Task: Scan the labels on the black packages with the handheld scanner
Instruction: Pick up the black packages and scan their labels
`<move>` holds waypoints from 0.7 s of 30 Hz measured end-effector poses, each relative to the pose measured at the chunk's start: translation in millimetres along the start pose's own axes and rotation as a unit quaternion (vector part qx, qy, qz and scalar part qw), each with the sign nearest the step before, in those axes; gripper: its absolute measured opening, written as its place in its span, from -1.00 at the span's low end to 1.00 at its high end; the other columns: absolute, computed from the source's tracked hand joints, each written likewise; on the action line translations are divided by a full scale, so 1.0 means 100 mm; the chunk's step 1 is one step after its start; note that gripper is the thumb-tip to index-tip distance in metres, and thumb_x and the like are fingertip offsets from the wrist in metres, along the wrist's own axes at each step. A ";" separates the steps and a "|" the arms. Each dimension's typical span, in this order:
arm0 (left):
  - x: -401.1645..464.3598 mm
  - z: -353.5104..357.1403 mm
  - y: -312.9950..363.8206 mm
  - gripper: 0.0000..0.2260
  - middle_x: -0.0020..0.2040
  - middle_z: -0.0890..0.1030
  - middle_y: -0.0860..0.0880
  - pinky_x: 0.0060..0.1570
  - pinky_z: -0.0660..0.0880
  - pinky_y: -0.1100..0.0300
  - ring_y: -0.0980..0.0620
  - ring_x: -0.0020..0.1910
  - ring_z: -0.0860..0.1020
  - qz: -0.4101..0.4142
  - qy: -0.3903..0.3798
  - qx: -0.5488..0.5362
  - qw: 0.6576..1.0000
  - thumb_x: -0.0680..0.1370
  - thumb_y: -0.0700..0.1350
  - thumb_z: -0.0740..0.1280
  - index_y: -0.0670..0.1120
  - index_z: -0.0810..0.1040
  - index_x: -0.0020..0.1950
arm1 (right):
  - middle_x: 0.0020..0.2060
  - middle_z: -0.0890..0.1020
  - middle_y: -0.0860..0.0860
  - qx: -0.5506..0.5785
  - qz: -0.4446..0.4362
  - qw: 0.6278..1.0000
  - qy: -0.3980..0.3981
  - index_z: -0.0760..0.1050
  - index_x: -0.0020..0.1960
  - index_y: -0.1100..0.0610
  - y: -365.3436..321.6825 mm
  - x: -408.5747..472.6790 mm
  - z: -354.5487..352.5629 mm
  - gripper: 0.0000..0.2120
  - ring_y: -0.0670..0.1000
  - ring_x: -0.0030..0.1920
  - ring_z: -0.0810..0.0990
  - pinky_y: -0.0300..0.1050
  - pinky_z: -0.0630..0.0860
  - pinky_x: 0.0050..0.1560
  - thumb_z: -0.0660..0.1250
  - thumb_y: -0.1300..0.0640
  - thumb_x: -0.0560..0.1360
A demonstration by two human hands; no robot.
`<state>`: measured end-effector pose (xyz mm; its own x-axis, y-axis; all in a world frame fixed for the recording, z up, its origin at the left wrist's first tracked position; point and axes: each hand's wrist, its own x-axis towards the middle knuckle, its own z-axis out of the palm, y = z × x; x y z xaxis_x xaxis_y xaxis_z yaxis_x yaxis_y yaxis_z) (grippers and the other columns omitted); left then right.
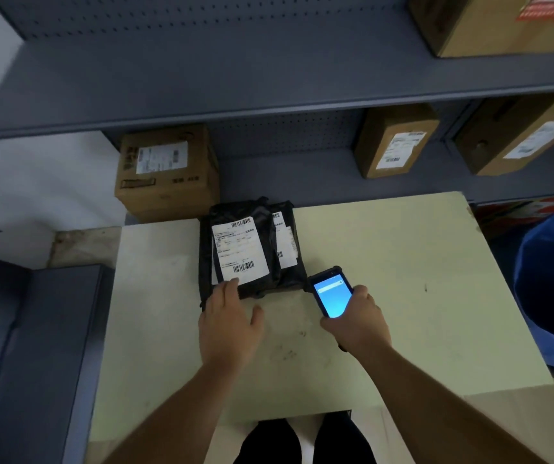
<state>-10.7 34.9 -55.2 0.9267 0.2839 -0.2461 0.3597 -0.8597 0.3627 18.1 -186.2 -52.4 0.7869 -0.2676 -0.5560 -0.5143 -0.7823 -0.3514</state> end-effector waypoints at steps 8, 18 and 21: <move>0.56 -0.18 0.02 -0.41 0.50 0.44 -0.18 0.29 0.48 -0.16 -0.24 0.41 0.46 -0.101 0.035 -0.107 0.988 0.59 0.07 0.39 -0.11 0.36 0.57 | 0.01 0.56 -0.02 0.005 -0.055 0.998 -0.011 0.34 0.19 0.00 -0.34 -0.01 -0.26 -0.44 0.13 -0.07 0.67 0.03 0.65 -0.19 0.55 -0.04 0.33; 1.14 -0.14 0.14 -0.28 0.50 0.40 -0.20 0.35 0.47 -0.20 -0.28 0.44 0.44 -0.231 -0.020 -0.199 0.952 0.58 0.22 0.37 -0.16 0.29 0.59 | -0.01 0.54 -0.05 -0.041 -0.081 0.996 -0.025 0.40 0.23 0.03 -0.53 0.00 -0.43 -0.44 0.02 -0.23 0.68 0.00 0.63 -0.21 0.55 -0.10 0.35; 1.26 -0.11 0.19 -0.18 0.51 0.39 -0.20 0.35 0.45 -0.17 -0.26 0.45 0.44 -0.260 -0.041 -0.213 0.941 0.52 0.28 0.42 -0.17 0.27 0.59 | -0.02 0.54 -0.06 -0.051 -0.088 0.994 -0.030 0.41 0.24 0.02 -0.54 0.01 -0.46 -0.43 -0.01 -0.18 0.65 -0.01 0.63 -0.20 0.55 -0.12 0.34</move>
<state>113.8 58.5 -69.6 0.6084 0.5698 -0.5524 0.7891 -0.3600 0.4978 62.5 -170.0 0.5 0.8385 -0.0895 -0.5375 -0.3302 -0.8682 -0.3705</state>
